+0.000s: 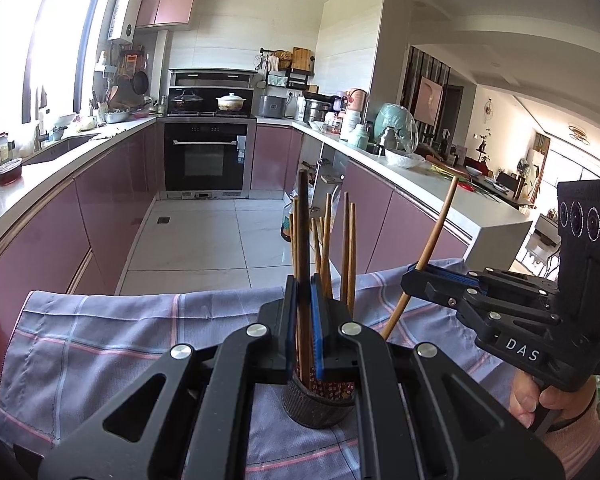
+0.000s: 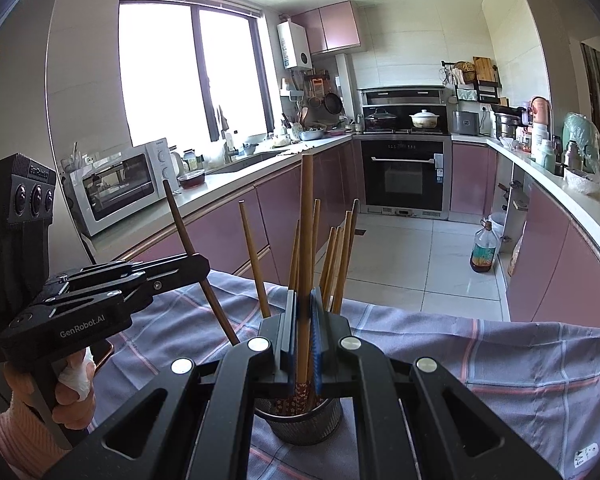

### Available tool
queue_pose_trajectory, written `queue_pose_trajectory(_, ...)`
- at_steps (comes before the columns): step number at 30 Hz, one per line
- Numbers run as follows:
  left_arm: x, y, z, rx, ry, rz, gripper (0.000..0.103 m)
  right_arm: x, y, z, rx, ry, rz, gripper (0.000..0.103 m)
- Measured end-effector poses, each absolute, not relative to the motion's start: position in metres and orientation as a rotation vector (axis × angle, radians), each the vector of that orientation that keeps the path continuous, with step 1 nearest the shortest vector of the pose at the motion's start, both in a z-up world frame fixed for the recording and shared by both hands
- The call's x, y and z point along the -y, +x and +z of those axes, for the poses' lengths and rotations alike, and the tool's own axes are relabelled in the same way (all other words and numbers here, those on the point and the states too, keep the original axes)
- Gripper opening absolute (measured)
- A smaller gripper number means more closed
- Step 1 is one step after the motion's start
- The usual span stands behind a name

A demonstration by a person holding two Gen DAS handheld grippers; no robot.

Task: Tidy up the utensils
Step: 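Withdraw the left tool upward from the mesh cup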

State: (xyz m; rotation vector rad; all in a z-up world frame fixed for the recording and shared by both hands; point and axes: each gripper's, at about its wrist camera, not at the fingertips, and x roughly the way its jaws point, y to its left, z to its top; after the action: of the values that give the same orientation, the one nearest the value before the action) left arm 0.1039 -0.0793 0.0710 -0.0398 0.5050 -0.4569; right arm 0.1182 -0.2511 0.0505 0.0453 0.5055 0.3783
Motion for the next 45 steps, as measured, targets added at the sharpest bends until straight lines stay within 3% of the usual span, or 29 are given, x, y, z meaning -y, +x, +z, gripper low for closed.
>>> queue_pose_trajectory(45,0.082,0.140,0.043,-0.615,-0.039,-0.452,0.007,0.255,0.155,0.017,-0.625,0.062,0.361,0.007)
